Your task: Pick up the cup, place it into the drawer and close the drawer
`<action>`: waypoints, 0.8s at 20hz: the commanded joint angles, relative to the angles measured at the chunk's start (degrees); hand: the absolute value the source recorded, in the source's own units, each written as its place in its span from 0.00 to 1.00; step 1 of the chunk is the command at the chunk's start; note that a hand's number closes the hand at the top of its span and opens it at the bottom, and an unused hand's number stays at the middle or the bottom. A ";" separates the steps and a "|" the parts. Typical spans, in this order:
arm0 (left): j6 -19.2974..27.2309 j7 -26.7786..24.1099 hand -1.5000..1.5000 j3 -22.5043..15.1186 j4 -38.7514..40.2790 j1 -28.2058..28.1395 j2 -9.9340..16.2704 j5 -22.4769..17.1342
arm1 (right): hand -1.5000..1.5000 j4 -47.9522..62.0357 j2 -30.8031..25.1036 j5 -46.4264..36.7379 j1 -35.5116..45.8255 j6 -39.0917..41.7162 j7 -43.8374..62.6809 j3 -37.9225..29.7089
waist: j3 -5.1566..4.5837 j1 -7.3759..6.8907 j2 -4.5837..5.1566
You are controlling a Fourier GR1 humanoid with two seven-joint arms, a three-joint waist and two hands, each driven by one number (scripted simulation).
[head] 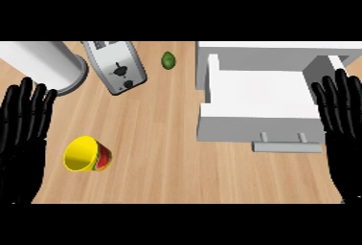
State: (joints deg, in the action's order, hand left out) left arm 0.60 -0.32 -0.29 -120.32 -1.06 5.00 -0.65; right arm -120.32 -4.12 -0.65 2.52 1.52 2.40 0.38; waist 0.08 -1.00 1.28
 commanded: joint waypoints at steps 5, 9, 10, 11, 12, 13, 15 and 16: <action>-15.96 -0.13 0.00 1.71 -5.99 -6.69 7.45 -15.31 | 0.00 1.12 -0.52 0.52 0.03 -1.27 -1.58 -4.32 | -0.08 0.43 -1.45; -17.99 4.59 0.00 2.57 -1.77 -10.39 5.73 -27.49 | 0.00 1.26 -2.23 -2.54 -1.12 0.85 1.75 -0.65 | -0.12 0.66 -1.32; -18.28 4.81 0.00 3.26 -2.80 -12.50 5.68 -28.89 | 0.00 2.49 -2.35 -3.31 -2.01 1.76 -0.08 0.35 | -0.11 0.53 -1.33; -21.45 2.59 0.00 4.71 -2.33 -15.87 6.70 -30.35 | 0.00 1.00 -2.81 -2.69 -4.88 2.64 -2.15 -0.40 | -0.11 0.62 -1.39; -23.91 2.33 0.00 7.12 -0.85 -15.48 8.43 -33.50 | 0.00 1.55 -3.63 -1.78 -3.87 3.56 -1.11 -1.04 | -0.11 0.65 -1.35; -24.53 2.58 0.00 10.64 1.94 -14.43 9.66 -36.08 | 0.00 1.45 -2.29 -2.98 -3.59 2.12 -0.71 -0.25 | -0.11 0.73 -1.32; -24.69 4.59 0.00 10.87 2.82 -13.44 9.73 -36.56 | 0.00 1.46 -3.34 -0.07 -3.67 3.87 -0.90 -2.66 | -0.09 0.94 -1.32; -29.13 -0.58 0.00 11.20 7.40 -14.52 9.35 -34.31 | 0.00 7.15 -3.42 -1.63 4.96 1.97 0.64 -3.40 | -0.12 0.56 -1.24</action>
State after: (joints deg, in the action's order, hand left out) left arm -22.74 1.97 8.00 -118.77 -14.46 13.36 -32.58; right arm -117.20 -6.89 -2.56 1.77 3.72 2.05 -1.24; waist -0.01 -0.37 -0.02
